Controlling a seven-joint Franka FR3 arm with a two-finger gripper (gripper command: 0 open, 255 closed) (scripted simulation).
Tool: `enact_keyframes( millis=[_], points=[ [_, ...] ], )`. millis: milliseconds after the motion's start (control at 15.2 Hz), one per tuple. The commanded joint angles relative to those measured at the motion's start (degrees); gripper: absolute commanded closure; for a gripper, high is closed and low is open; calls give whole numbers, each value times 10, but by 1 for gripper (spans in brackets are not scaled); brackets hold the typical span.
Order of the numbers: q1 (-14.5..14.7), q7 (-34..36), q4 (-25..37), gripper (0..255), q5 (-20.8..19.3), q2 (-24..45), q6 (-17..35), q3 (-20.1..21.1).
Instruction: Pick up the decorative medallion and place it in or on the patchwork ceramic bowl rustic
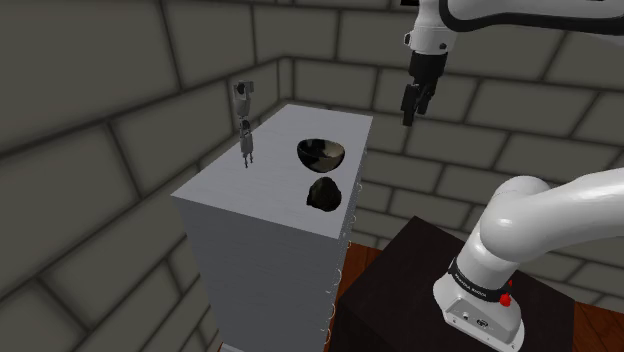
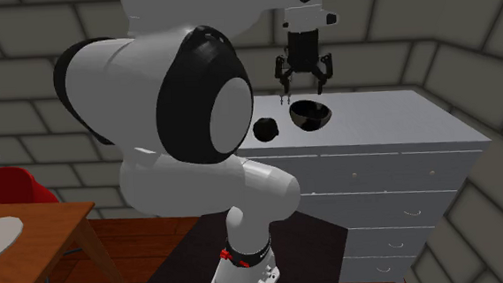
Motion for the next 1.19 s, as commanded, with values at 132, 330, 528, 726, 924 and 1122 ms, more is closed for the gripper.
enact_keyframes(
  millis=[132, 330, 528, 726, 924, 1122],
  points=[
    [-8, 74, -22, 0, 11, -9, 15, 47],
    [-21, 187, -42, 0, 28, -5, 37, 120],
    [-37, 300, -47, 0, 42, 18, 58, 194],
    [-60, 416, -36, 0, 49, 61, 77, 270],
    [-94, 536, -10, 0, 42, 121, 92, 346],
    [-139, 663, 31, 0, 18, 200, 100, 426]
  ],
)
